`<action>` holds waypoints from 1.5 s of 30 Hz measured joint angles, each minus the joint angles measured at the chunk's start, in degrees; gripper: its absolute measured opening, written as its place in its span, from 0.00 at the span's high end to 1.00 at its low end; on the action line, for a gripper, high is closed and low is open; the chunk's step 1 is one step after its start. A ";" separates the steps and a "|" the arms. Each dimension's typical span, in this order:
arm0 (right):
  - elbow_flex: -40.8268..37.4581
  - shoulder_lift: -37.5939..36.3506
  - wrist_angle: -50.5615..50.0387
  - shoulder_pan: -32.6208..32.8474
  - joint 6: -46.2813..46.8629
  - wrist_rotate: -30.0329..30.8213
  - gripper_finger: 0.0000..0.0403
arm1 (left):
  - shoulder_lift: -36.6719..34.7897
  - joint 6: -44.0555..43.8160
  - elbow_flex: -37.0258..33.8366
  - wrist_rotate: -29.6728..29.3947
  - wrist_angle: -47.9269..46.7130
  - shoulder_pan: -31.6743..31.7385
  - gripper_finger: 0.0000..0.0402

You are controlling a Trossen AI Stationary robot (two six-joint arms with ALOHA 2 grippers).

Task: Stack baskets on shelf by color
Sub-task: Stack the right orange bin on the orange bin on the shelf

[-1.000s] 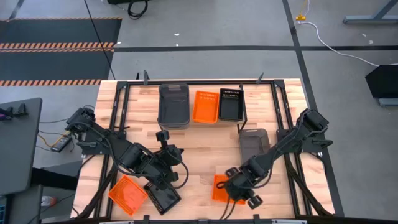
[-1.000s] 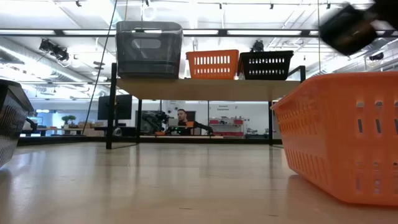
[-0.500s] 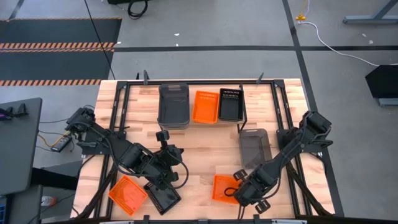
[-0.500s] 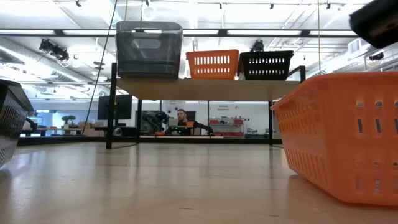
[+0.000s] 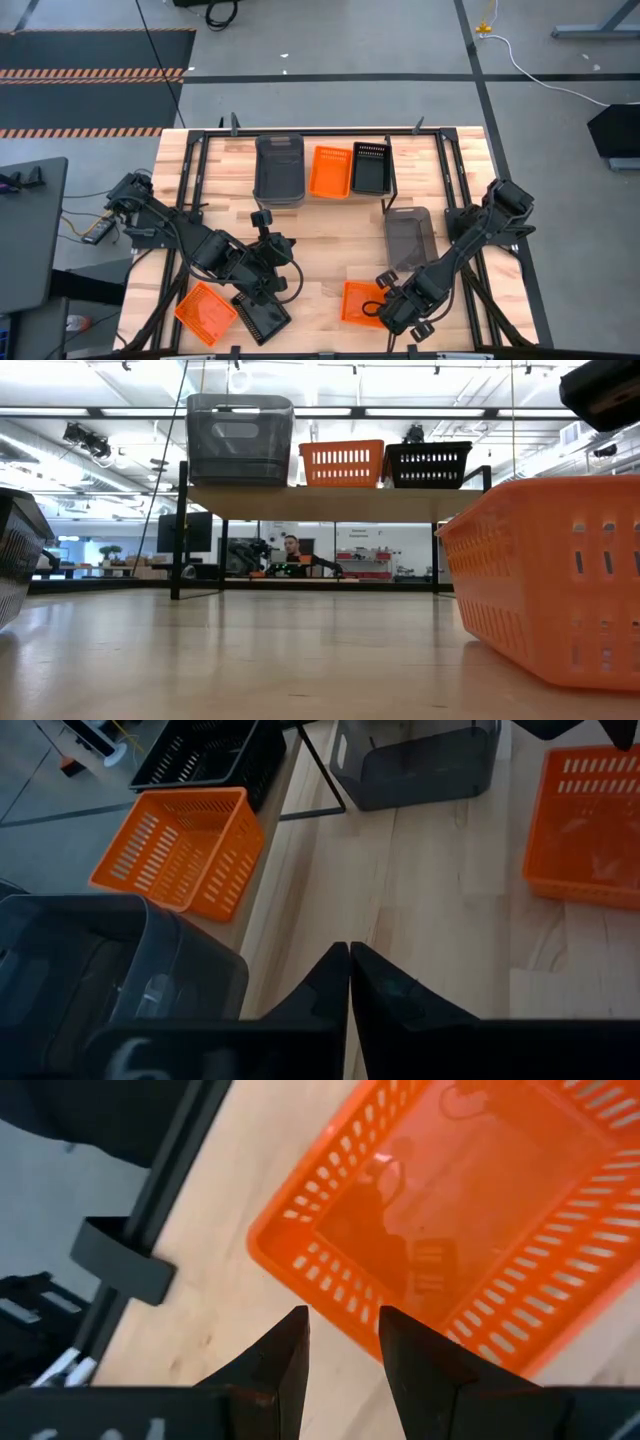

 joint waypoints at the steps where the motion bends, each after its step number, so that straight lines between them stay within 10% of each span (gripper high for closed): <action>1: 0.00 0.00 0.03 0.15 0.09 0.62 0.68 | 0.00 0.00 0.02 0.00 0.06 0.00 0.95; 19: -12.13 -0.04 16.18 0.92 14.94 0.90 0.65 | 0.00 0.48 0.02 0.00 0.90 0.00 0.96; 34: -4.61 -0.13 18.52 -2.23 15.49 0.94 0.30 | 0.00 0.50 0.02 0.00 0.93 0.02 0.95; 45: 1.29 -0.20 -10.08 -1.08 11.93 -2.39 0.25 | 0.00 0.48 0.02 0.00 0.92 0.02 0.94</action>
